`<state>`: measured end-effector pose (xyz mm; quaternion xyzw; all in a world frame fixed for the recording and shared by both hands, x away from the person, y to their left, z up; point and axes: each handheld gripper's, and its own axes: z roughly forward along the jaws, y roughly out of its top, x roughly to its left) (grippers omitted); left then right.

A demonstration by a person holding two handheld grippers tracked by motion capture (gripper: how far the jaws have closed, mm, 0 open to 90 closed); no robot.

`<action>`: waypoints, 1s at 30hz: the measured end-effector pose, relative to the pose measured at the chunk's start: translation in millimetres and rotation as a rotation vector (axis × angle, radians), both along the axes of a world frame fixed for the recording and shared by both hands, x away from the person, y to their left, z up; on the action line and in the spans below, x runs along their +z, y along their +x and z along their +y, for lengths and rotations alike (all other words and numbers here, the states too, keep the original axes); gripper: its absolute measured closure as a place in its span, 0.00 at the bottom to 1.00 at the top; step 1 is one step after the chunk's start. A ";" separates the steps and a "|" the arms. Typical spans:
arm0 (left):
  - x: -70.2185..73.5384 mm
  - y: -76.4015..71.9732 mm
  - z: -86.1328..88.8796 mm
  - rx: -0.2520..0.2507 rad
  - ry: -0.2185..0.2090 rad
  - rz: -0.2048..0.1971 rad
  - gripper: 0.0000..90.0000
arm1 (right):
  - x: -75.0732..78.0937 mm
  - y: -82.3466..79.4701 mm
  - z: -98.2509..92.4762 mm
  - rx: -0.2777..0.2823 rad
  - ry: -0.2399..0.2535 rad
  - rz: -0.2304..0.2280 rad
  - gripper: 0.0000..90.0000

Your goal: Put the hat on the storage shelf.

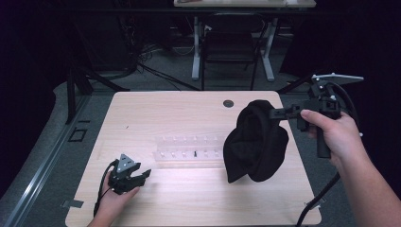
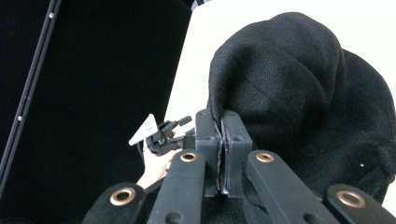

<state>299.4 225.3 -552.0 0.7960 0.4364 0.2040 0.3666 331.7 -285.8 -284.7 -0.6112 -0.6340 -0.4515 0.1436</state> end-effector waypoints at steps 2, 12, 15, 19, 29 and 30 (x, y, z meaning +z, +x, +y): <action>0.1 0.0 0.0 -0.001 0.000 0.000 0.54 | 1.7 2.4 1.7 0.000 0.014 -0.005 0.97; 0.2 0.3 0.2 -0.002 0.002 -0.002 0.54 | 4.6 14.9 17.0 0.017 0.042 -0.008 0.97; 0.3 0.5 0.8 -0.005 0.006 -0.003 0.54 | 5.2 19.6 22.3 0.023 0.050 -0.008 0.97; 0.4 0.7 0.9 -0.006 0.005 -0.001 0.54 | 5.8 24.9 30.1 0.019 0.064 -0.007 0.97; 0.3 1.0 1.1 -0.004 0.001 0.000 0.54 | 8.2 39.8 49.0 0.031 0.076 -0.015 0.97; 0.5 1.0 1.3 -0.006 0.003 -0.001 0.54 | 8.3 41.4 50.9 0.034 0.074 -0.016 0.97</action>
